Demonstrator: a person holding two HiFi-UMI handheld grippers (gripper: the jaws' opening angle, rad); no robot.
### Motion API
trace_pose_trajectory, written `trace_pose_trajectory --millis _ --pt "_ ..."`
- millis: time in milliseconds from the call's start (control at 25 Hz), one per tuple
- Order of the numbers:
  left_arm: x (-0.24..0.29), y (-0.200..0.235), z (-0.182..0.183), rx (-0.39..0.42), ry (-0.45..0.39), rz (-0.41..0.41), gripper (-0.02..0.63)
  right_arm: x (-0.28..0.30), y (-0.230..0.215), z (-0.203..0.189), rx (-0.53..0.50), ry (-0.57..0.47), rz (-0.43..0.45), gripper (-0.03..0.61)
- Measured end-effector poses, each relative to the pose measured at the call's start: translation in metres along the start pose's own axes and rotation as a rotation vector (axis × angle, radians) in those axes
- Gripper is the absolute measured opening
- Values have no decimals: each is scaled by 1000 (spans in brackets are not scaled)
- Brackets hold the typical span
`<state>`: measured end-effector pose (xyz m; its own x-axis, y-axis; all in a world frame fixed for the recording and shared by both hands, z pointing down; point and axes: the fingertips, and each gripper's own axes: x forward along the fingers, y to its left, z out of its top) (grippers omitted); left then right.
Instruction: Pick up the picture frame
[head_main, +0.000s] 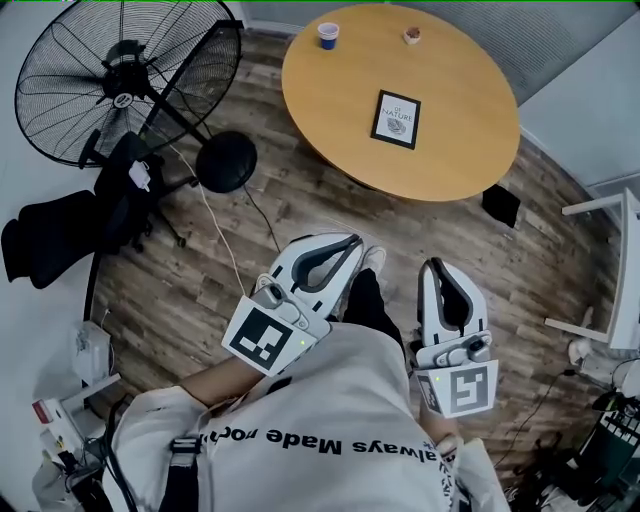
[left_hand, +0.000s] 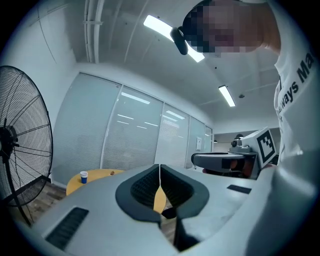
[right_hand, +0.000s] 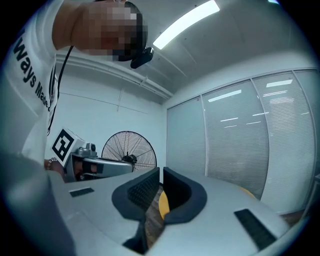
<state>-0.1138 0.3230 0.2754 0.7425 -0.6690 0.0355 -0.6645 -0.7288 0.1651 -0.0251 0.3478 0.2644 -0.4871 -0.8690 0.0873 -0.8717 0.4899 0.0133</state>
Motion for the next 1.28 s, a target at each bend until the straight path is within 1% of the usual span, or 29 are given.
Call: trace_pose_trajectory --millis 360,640,880,1280 --pt "36 12 4 8 7 -7 31 19 -32 -1 5 -10 -5 46" --pt "82 22 7 17 9 -13 31 39 -75 -3 16 -12 -13 45" --pt "119 32 12 15 15 -5 31 56 -111 3 23 -22 -15 43" --pt "177 33 19 25 15 9 31 71 -171 3 31 -26 -15 43"
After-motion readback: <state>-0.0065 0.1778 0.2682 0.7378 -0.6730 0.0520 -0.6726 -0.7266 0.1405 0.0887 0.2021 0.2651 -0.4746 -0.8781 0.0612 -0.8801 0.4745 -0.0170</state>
